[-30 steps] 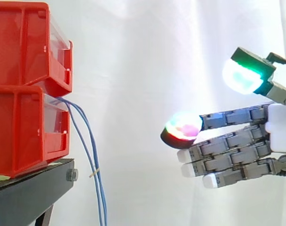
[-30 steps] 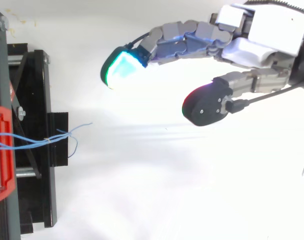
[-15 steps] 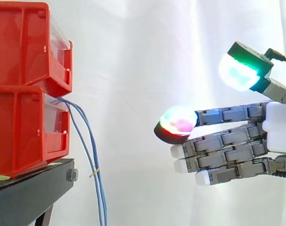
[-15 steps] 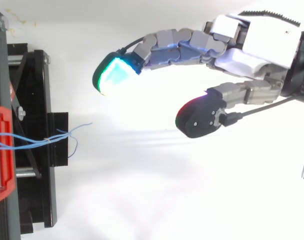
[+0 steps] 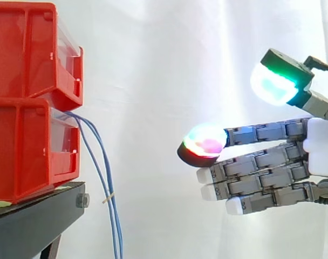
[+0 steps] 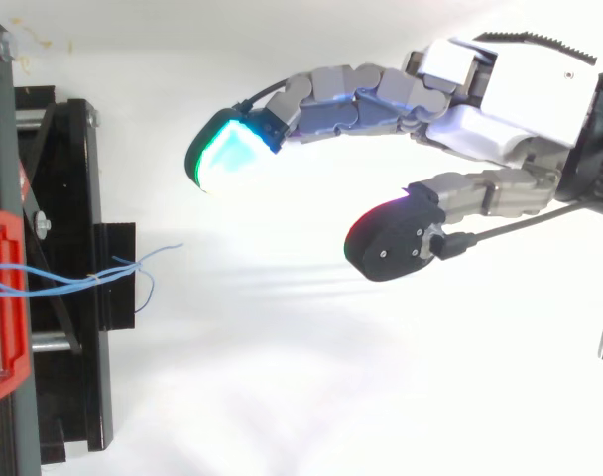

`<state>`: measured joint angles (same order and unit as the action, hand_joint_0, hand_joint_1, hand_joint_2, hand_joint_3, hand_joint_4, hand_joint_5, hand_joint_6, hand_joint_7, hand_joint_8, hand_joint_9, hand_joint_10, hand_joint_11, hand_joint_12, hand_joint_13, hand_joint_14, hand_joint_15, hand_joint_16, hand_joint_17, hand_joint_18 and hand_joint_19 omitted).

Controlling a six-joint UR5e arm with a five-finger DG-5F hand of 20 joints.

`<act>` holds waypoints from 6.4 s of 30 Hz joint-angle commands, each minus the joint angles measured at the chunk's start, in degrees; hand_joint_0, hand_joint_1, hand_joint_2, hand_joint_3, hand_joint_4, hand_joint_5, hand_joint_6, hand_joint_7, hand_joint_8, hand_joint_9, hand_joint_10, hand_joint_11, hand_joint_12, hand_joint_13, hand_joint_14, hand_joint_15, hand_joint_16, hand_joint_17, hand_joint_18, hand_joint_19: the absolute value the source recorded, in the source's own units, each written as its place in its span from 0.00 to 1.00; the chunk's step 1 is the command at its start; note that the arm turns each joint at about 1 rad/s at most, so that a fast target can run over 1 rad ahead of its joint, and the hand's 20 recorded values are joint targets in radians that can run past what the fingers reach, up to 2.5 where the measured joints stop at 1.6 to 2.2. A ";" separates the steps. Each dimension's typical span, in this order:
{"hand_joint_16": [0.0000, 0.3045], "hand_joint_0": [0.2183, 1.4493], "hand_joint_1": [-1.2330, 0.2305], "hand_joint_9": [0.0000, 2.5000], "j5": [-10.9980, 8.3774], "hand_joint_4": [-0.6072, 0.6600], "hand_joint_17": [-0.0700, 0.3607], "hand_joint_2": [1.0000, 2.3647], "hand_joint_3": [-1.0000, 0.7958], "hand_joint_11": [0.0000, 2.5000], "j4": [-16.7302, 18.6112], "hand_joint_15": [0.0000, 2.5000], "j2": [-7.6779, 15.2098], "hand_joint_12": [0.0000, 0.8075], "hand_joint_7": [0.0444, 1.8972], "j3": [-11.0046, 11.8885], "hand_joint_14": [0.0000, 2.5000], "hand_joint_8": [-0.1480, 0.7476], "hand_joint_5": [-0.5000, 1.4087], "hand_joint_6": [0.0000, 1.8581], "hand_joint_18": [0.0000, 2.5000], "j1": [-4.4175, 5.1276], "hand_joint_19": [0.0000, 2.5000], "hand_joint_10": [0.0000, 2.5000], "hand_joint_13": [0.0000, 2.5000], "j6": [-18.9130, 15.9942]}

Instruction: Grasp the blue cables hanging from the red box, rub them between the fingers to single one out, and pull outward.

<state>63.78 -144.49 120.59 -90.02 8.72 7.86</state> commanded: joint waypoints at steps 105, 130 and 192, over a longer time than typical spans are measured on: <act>0.13 0.26 0.37 0.26 9.52 0.64 0.37 0.00 0.31 0.07 -21.09 0.08 15.64 0.41 0.67 24.46 0.00 0.47 0.22 0.27 0.17 1.04 0.23 0.00 0.22 0.93; 0.12 0.30 0.35 0.27 9.43 0.61 0.36 0.01 0.39 0.10 -25.40 0.09 12.22 0.40 0.62 26.57 0.00 0.48 0.19 0.40 0.19 0.42 0.24 0.00 0.23 1.02; 0.13 0.25 0.43 0.31 9.26 0.66 0.37 0.00 0.29 0.13 -33.66 0.11 10.55 0.42 0.58 26.04 0.00 0.49 0.20 0.36 0.21 -1.95 0.26 0.00 0.26 1.10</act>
<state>73.09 -178.15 131.15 -64.64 6.79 8.78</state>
